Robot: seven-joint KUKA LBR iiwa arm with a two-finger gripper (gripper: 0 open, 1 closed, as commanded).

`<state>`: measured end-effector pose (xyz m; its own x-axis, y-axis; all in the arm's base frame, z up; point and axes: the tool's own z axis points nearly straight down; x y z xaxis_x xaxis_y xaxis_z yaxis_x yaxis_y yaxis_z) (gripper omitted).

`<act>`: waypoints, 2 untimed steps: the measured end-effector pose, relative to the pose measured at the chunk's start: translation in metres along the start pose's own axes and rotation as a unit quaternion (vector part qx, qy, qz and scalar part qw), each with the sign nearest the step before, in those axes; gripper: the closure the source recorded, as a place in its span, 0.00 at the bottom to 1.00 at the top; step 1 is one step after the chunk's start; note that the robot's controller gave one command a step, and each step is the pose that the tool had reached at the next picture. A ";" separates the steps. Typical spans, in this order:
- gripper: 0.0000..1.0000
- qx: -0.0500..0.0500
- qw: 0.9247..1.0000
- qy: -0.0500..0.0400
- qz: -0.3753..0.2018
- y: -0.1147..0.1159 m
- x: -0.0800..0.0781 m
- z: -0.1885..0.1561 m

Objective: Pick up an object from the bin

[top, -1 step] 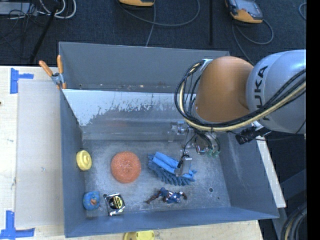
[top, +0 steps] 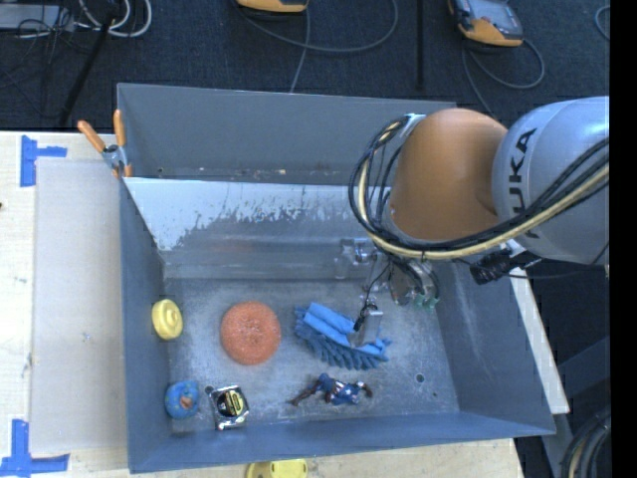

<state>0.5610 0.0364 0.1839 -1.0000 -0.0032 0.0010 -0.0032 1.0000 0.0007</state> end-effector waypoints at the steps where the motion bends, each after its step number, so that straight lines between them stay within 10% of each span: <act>1: 0.00 0.000 0.999 -0.003 0.032 -0.013 -0.001 0.064; 2: 0.00 0.001 0.997 0.003 0.083 -0.039 0.006 0.117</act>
Offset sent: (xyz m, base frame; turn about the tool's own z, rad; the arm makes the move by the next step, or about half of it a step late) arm -0.0037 -0.0385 -0.1139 0.1631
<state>0.5555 -0.0026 0.0665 -0.9868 0.1621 0.0066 0.1621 0.9868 -0.0011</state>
